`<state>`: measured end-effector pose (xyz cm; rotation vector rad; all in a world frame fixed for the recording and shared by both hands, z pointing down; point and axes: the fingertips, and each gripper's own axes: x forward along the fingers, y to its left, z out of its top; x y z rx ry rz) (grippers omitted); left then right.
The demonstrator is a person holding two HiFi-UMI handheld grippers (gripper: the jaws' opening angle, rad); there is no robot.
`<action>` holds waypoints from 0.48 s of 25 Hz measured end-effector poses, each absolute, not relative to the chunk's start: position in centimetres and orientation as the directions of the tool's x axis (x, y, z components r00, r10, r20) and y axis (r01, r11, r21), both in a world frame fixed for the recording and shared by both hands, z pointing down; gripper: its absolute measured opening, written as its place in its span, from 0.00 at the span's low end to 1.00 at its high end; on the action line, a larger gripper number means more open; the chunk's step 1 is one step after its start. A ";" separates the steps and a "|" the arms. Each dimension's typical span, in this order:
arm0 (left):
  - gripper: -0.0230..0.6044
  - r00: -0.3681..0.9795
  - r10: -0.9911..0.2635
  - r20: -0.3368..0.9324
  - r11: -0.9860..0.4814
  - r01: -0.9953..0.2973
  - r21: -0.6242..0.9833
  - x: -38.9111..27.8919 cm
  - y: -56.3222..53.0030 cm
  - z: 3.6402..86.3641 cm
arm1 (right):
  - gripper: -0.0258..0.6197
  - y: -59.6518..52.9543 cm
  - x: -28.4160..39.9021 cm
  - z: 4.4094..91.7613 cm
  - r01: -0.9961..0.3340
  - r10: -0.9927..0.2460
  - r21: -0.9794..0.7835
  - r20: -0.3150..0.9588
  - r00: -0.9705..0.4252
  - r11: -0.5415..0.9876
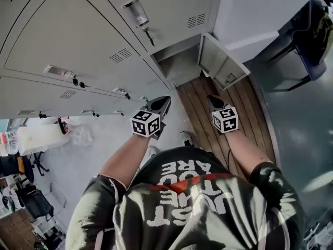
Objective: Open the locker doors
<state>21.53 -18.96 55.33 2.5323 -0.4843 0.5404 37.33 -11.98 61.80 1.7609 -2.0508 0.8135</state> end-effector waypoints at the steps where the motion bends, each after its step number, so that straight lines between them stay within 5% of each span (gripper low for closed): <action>1: 0.05 0.859 -0.223 0.460 -0.813 -0.424 0.399 21.7 -18.7 55.2 | 0.12 -12.4 36.8 61.0 -0.972 -0.800 -0.216 0.565 -0.201 0.092; 12: 0.05 0.880 -0.203 0.429 -0.823 -0.391 0.412 22.7 -17.2 54.5 | 0.12 -11.7 36.5 59.9 -0.969 -0.797 -0.215 0.561 -0.223 0.119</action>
